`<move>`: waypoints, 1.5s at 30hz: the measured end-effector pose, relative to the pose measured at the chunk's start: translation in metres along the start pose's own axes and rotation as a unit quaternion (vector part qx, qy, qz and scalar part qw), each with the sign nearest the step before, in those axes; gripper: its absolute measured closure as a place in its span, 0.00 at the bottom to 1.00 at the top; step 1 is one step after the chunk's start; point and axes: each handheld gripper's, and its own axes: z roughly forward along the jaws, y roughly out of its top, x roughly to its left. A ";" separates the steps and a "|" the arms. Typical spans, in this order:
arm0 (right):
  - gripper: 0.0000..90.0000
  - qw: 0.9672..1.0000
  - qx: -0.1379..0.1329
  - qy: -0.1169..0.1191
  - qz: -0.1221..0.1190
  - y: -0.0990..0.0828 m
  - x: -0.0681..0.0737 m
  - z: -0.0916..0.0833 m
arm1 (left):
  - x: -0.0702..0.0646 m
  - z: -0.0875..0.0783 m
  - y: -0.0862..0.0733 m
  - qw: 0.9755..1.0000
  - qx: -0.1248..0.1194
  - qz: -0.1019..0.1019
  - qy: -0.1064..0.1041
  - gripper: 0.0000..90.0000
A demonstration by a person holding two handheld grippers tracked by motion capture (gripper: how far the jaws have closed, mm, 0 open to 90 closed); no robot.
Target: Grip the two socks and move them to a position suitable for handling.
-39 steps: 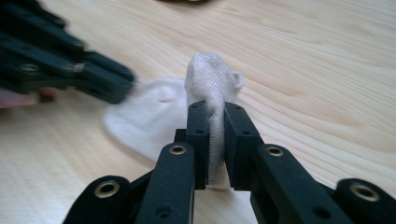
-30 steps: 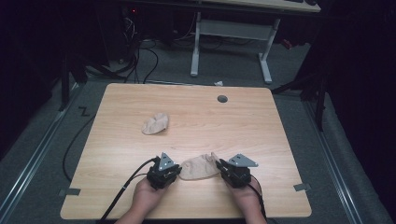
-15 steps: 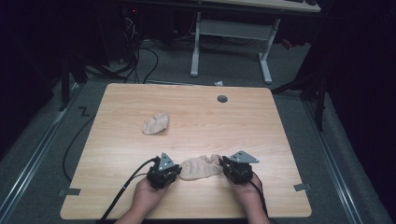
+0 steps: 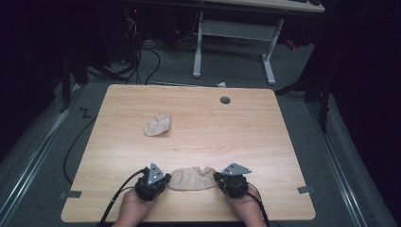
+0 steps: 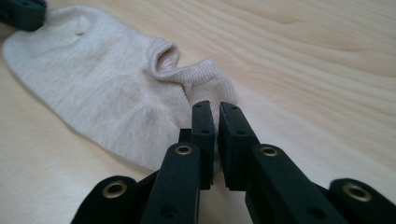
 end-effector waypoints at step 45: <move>0.89 0.998 -0.069 -0.010 -0.008 -0.007 -0.004 -0.018 | 0.157 0.074 0.069 0.977 0.025 -0.160 0.137 0.94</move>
